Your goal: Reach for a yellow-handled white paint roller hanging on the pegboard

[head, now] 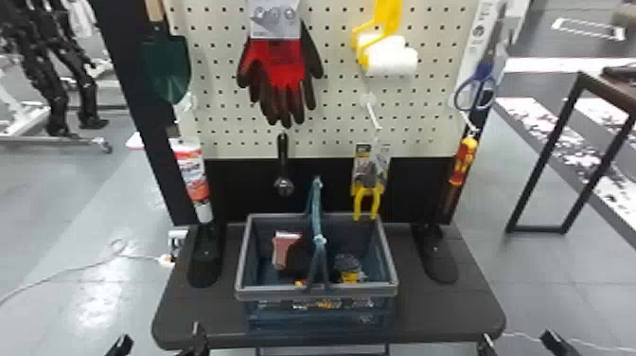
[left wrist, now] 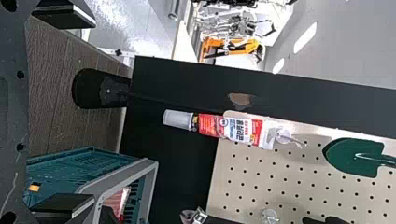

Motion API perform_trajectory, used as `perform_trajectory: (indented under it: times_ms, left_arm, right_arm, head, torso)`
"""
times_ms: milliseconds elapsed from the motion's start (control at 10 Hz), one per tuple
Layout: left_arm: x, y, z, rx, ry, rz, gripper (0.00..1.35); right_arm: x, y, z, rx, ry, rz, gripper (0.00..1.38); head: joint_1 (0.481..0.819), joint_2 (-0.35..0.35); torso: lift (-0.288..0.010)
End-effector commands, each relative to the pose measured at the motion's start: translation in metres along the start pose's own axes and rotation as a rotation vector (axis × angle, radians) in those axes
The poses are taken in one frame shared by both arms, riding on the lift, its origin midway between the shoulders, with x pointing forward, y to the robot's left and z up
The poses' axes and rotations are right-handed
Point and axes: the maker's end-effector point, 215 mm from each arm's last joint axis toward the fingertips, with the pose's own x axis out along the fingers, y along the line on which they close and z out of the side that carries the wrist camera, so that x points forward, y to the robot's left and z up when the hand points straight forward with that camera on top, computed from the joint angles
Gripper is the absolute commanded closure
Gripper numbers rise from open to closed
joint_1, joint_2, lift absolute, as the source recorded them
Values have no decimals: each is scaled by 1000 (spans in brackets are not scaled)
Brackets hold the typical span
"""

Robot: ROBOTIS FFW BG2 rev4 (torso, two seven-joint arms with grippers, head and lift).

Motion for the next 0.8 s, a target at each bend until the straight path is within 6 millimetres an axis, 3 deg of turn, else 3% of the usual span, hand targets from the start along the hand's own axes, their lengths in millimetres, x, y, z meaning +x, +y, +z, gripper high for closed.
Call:
perform_trajectory:
  times_ms: [0, 700]
  left_arm:
    - [0, 0, 0, 0, 0, 0, -2]
    - [0, 0, 0, 0, 0, 0, -2]
  right_arm:
    - [0, 1, 0, 5, -1, -2, -2]
    - [0, 1, 0, 5, -1, -2, -2]
  head:
    - [549, 0]
    - [549, 0]
  torso:
    - [-100]
    - [-100]
